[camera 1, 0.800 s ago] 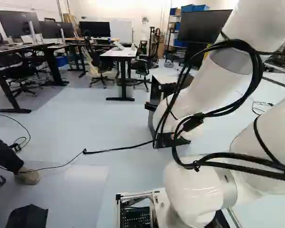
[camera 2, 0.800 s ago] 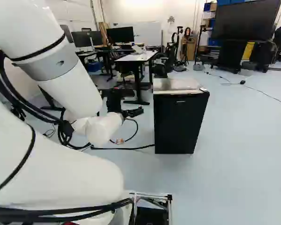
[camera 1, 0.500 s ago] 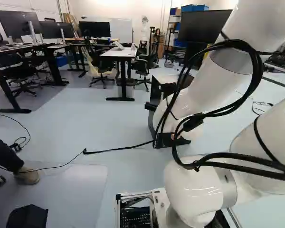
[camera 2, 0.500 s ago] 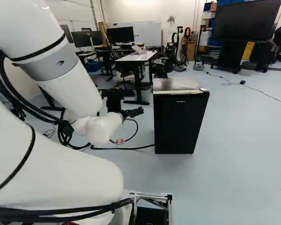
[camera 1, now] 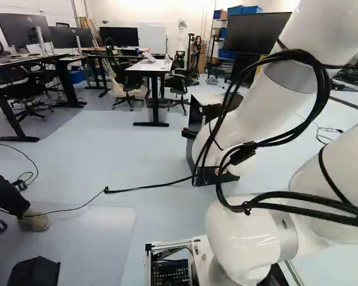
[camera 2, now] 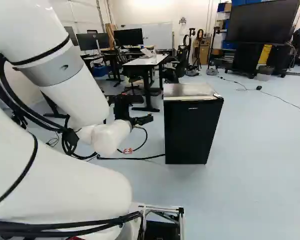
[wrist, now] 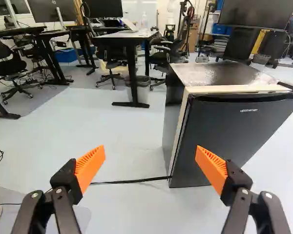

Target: Open the fridge door

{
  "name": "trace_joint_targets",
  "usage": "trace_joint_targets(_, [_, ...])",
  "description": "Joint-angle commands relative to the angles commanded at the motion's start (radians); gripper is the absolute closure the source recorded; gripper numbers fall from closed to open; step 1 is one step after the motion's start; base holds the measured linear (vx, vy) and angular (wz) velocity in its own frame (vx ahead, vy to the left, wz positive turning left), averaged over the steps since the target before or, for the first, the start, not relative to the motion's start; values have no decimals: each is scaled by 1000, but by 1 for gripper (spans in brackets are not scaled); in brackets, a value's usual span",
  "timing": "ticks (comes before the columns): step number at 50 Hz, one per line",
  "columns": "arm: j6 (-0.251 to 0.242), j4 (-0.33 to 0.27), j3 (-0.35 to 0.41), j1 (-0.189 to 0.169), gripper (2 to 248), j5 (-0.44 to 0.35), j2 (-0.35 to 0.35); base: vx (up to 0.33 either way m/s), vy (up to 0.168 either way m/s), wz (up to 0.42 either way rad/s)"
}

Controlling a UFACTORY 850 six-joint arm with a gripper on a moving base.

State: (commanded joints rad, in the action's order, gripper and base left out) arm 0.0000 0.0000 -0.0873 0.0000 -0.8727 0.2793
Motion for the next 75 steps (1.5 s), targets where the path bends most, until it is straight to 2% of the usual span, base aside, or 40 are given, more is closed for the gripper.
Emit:
trace_joint_targets(14, [0, 0, -8, 0, 3, 0, -9, 0, 0, 0])
trace_joint_targets(42, [0, 1, -82, 2, 3, 0, -94, 0, 0, 0])
trace_joint_targets(75, [0, 72, -223, 50, 3, 0, -243, 0, 0, 0])
